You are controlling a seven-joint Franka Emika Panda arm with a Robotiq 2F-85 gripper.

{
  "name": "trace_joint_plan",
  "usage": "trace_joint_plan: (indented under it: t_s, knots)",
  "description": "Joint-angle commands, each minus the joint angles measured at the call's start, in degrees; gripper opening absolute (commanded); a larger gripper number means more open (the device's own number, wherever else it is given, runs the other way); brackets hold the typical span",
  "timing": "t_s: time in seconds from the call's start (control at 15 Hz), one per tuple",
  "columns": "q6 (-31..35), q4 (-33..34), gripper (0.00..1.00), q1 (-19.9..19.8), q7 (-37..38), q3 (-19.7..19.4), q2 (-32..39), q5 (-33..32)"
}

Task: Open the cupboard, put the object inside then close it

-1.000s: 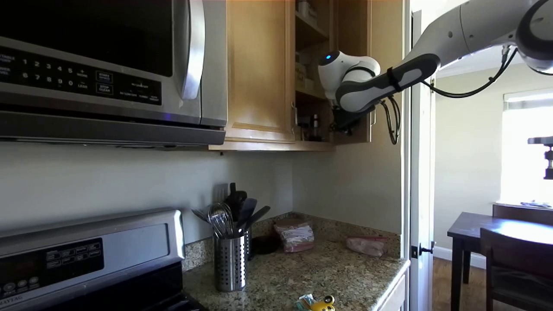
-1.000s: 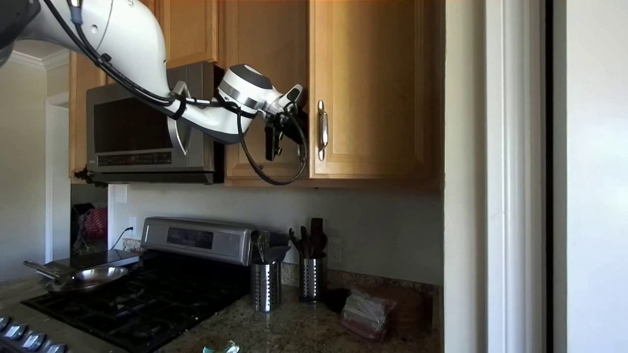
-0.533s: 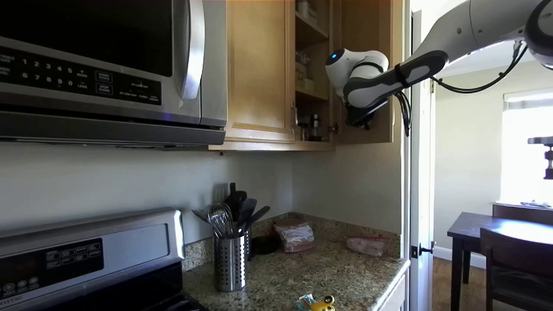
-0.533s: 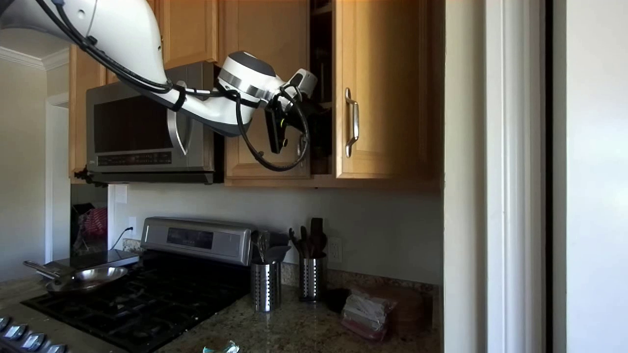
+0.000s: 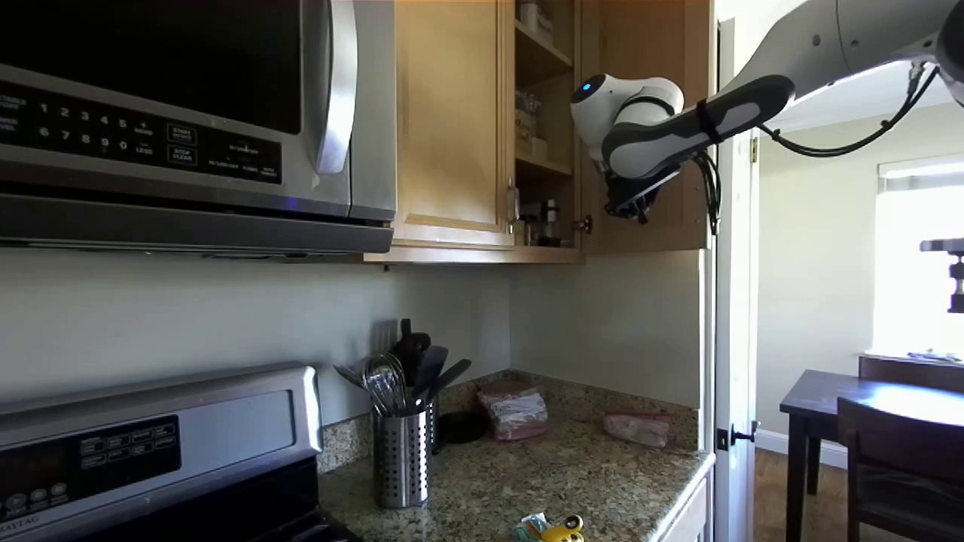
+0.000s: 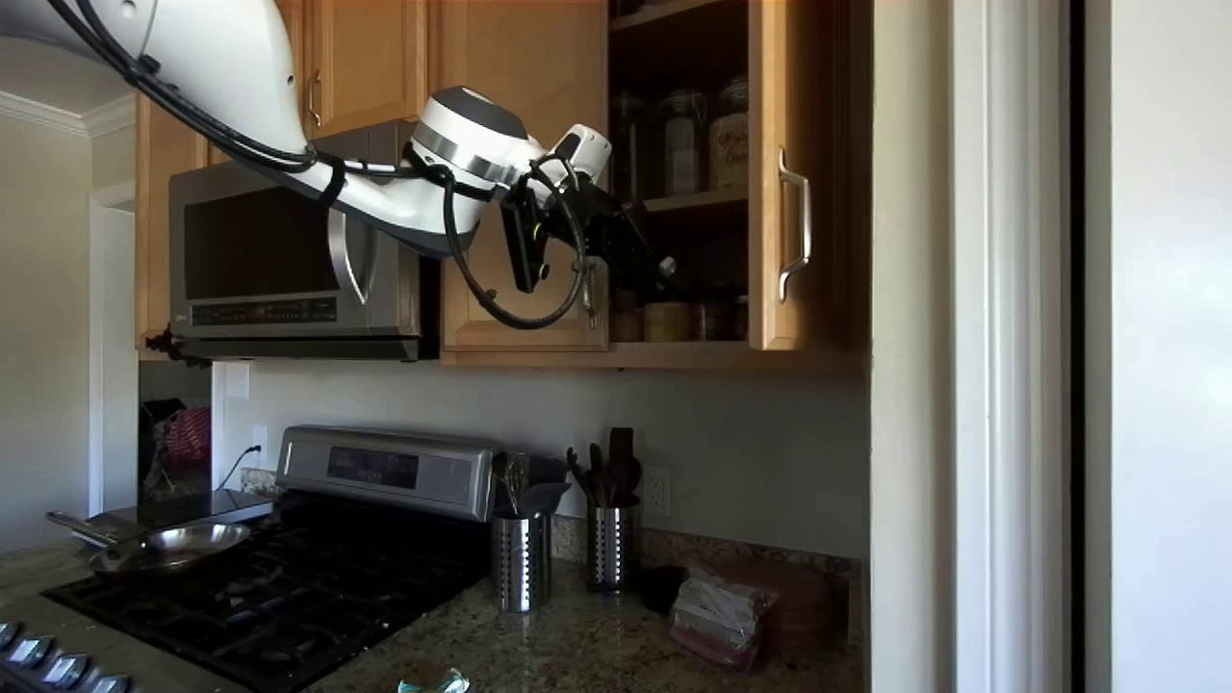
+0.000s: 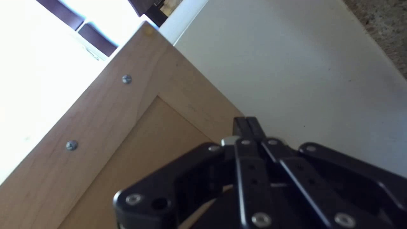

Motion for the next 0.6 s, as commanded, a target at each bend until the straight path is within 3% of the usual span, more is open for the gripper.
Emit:
trace_joint_plan:
  t_s: [0.0,0.53]
  knots:
    - [3.1,-6.9,0.27,1.6,-2.2,1.0,-6.6,6.0]
    - [10.3,-17.0,0.78,3.1,-9.3,2.7,-13.0,23.5]
